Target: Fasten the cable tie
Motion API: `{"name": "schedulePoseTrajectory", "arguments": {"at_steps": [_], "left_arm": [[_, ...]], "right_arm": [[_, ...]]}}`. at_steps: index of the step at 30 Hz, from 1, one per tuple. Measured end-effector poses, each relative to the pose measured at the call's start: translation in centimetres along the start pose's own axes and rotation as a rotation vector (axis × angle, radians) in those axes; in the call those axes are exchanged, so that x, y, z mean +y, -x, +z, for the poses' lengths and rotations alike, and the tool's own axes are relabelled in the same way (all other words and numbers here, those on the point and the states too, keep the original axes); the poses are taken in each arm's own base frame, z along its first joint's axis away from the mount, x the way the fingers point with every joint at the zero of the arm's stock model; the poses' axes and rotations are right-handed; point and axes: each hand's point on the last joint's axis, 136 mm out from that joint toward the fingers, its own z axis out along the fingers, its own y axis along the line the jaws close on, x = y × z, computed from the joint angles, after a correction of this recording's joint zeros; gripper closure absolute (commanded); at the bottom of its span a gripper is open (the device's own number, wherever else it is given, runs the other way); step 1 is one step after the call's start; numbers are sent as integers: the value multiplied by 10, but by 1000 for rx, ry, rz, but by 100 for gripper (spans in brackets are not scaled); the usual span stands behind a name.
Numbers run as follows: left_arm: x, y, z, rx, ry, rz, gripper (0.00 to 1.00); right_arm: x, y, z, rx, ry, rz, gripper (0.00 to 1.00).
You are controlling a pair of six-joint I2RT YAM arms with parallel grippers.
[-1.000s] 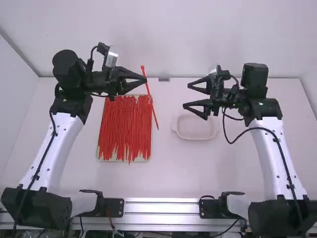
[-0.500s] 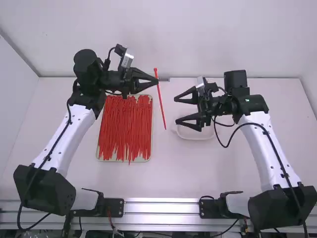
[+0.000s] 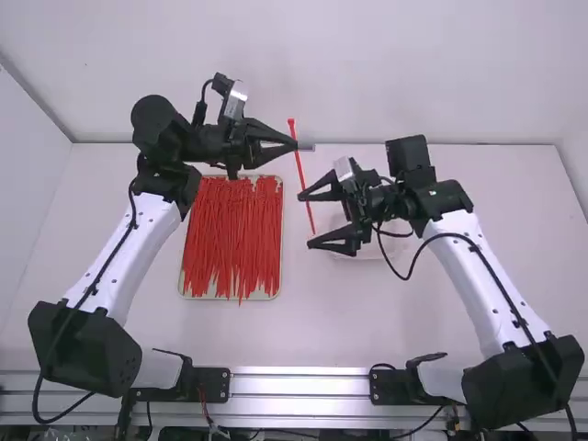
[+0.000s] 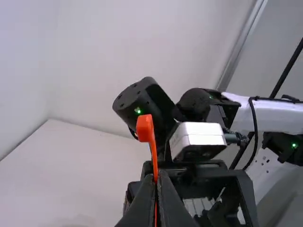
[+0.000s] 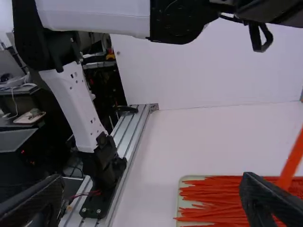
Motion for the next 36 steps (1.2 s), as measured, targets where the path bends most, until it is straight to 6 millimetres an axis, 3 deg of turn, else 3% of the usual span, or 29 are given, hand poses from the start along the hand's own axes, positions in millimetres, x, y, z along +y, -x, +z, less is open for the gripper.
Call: {"name": "schedulePoseTrajectory", "arguments": {"at_steps": [7, 15, 22, 29, 36], "left_arm": [[-3, -1, 3, 6, -15, -19, 99], [-2, -6, 1, 19, -17, -54, 99], [-3, -7, 1, 25, -26, -54, 99], [-7, -8, 4, 32, -44, -51, 99], [-14, -14, 15, 49, -81, -56, 99]], "right_arm": [[-2, 1, 0, 0, -4, -15, 2], [-15, 7, -26, -36, -70, 6, 2], [-18, 9, -35, -53, -87, 12, 2], [-16, 11, -34, -63, -73, 9, 2], [-13, 21, -20, -64, -22, -72, 2]]}}
